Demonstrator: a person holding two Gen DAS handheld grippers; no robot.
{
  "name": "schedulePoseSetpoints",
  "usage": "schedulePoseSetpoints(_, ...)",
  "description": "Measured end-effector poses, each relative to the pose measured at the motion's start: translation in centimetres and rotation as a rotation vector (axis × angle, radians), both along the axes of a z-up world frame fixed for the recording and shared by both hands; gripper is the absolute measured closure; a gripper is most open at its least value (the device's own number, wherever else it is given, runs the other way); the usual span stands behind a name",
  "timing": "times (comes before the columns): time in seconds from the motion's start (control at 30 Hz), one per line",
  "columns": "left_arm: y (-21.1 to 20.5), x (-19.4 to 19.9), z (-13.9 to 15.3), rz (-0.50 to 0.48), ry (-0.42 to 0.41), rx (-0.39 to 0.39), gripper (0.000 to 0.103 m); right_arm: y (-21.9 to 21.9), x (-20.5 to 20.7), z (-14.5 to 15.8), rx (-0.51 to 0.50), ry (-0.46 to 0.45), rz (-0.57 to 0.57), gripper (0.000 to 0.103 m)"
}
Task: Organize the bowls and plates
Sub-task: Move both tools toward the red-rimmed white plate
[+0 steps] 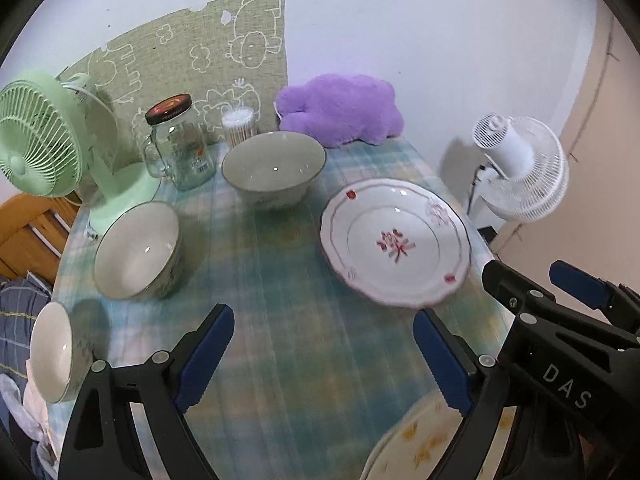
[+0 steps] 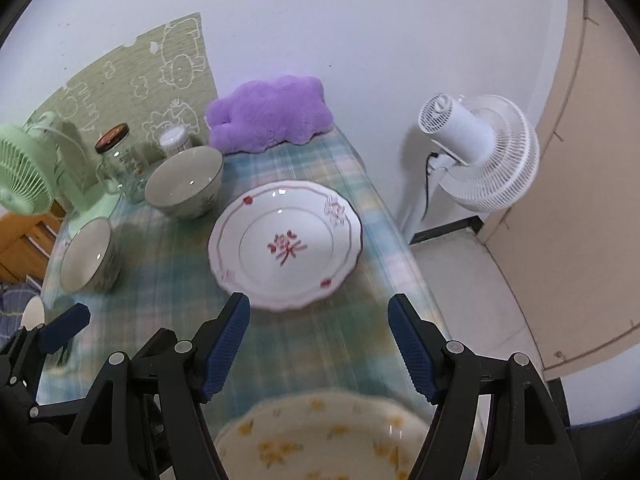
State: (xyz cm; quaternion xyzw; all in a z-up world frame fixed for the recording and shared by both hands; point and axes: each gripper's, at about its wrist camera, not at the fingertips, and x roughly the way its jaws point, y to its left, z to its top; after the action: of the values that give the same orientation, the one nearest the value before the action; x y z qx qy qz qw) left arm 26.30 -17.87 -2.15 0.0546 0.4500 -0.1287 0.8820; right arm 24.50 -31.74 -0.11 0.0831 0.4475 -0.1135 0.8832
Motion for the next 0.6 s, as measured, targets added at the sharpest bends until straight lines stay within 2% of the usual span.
schedulePoseSetpoints(0.2, -2.2, 3.6, -2.1, 0.071, 0.024, 0.011, 0.012, -2.4, 4.6, -2.0, 0.015, 0.016, 0.043, 0.028)
schedulePoseSetpoints(0.37, -3.6, 5.9, -4.5, 0.122, 0.060, 0.005, 0.019, -3.8, 7.8, -4.2, 0.011, 0.040, 0.063, 0.028)
schedulePoseSetpoints(0.6, -4.8, 8.2, -7.5, 0.150, 0.102, 0.036, 0.022, -5.2, 10.9, -8.1, 0.031, 0.091, 0.085, 0.029)
